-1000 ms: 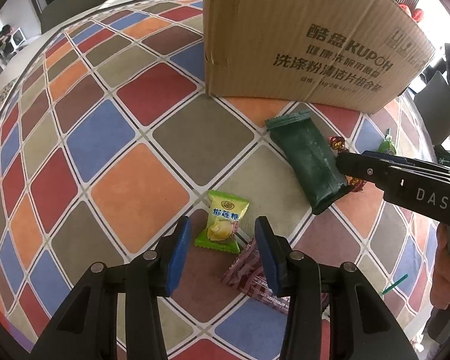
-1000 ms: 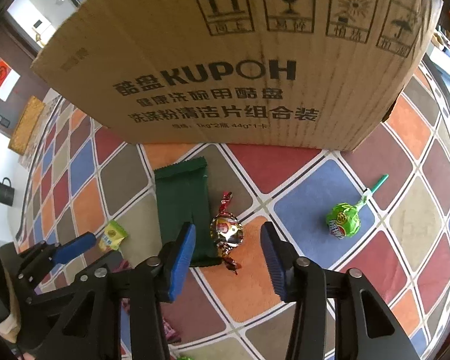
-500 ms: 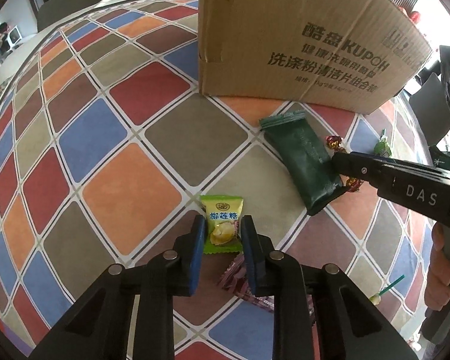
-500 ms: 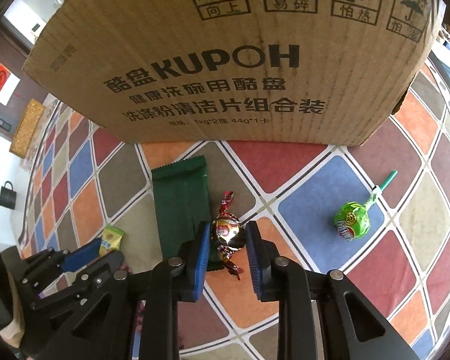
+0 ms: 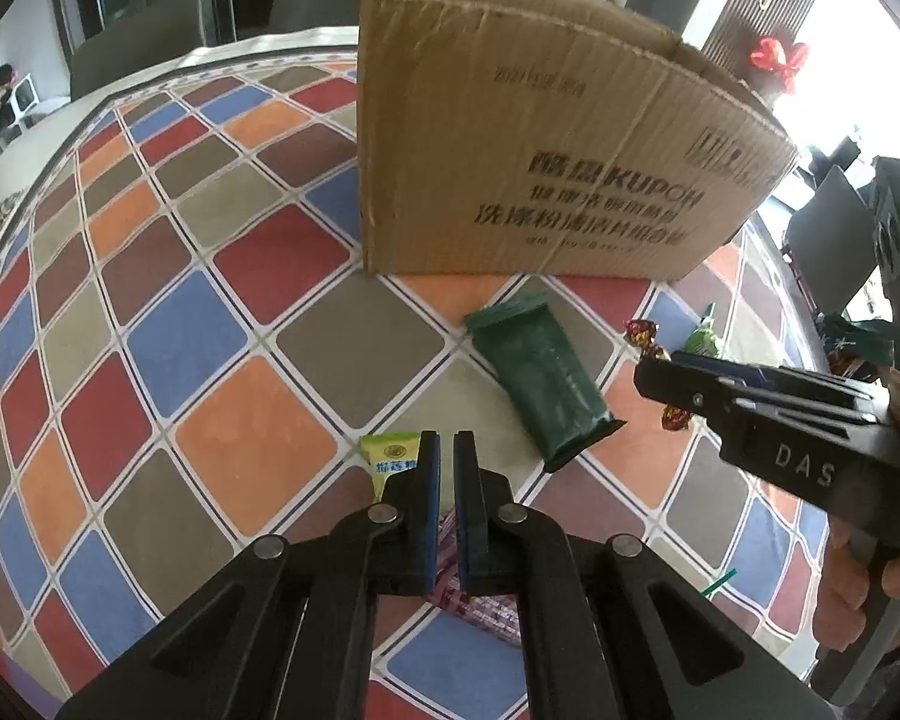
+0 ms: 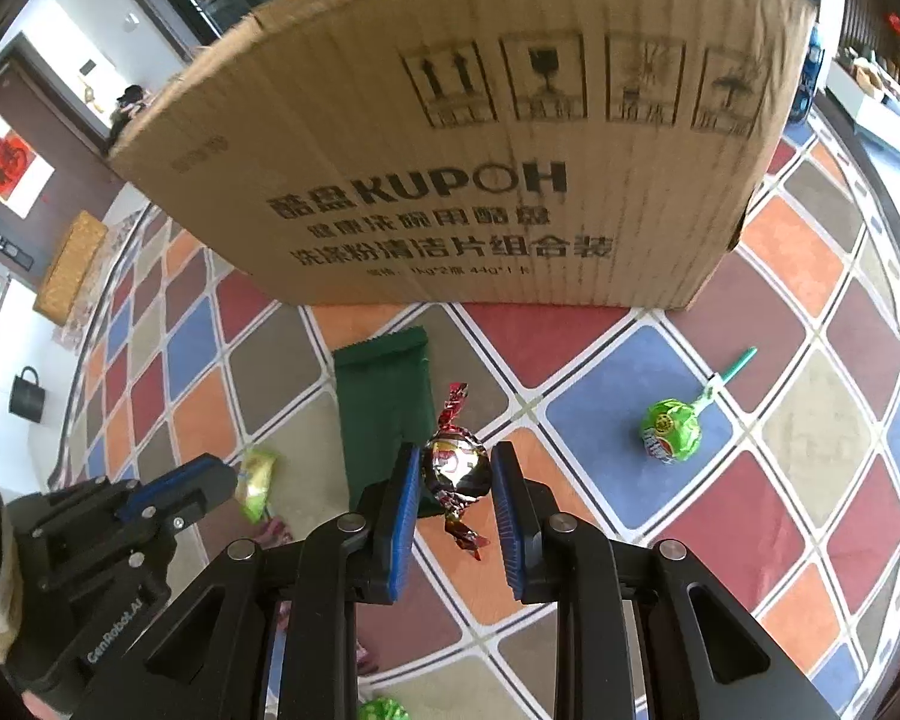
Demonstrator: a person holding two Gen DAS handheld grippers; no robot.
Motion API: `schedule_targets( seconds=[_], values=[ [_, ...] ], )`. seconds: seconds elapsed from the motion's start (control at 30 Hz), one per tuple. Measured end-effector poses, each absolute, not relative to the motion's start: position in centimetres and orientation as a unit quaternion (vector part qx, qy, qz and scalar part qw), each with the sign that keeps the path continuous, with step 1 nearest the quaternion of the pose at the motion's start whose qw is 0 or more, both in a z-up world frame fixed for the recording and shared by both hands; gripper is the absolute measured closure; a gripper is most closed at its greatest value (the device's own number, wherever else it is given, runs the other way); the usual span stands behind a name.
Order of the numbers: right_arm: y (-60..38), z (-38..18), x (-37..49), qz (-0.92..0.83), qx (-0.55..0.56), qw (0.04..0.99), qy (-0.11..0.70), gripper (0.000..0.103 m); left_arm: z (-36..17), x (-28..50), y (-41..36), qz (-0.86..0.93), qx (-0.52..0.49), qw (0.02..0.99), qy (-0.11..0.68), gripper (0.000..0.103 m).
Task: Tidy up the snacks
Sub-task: 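Carry gold candy and yellow-green pack over the box and release both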
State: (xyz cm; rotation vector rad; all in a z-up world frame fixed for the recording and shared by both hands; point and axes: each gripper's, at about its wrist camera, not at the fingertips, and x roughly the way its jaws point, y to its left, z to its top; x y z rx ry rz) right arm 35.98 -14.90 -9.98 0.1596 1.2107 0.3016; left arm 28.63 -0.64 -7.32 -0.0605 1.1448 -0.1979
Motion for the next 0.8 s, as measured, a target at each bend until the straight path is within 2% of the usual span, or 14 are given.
schedule_targets(
  seconds=[0.1, 0.17, 0.23, 0.27, 0.53, 0.63, 0.8],
  values=[
    [-14.8, -9.4, 35.5, 0.145, 0.071, 0.812, 0.560, 0.078, -7.2, 28.6, -0.4, -0.094, -0.034, 0.833, 0.545, 0.092],
    [-14.5, -9.1, 35.0, 0.150, 0.067, 0.814, 0.557, 0.078, -7.4, 28.6, -0.2, -0.091, -0.033, 0.831, 0.548, 0.084],
    [-14.1, -9.0, 34.7, 0.156, 0.063, 0.813, 0.558, 0.078, -7.6, 28.6, -0.1, -0.080, -0.025, 0.830, 0.551, 0.070],
    [-13.8, -9.0, 34.5, 0.160, 0.061, 0.811, 0.559, 0.078, -7.9, 28.6, -0.1, -0.077, -0.021, 0.828, 0.554, 0.068],
    [-12.3, -9.9, 34.0, 0.171, 0.047, 0.805, 0.566, 0.078, -11.1, 29.6, 0.0, -0.060, -0.007, 0.807, 0.587, 0.068],
    [-11.8, -10.2, 34.0, 0.172, 0.044, 0.802, 0.570, 0.078, -11.6, 29.9, 0.0, -0.061, -0.006, 0.805, 0.590, 0.079],
    [-11.5, -10.4, 34.0, 0.175, 0.042, 0.800, 0.572, 0.078, -11.3, 29.9, 0.4, -0.066, -0.016, 0.810, 0.583, 0.080]
  ],
)
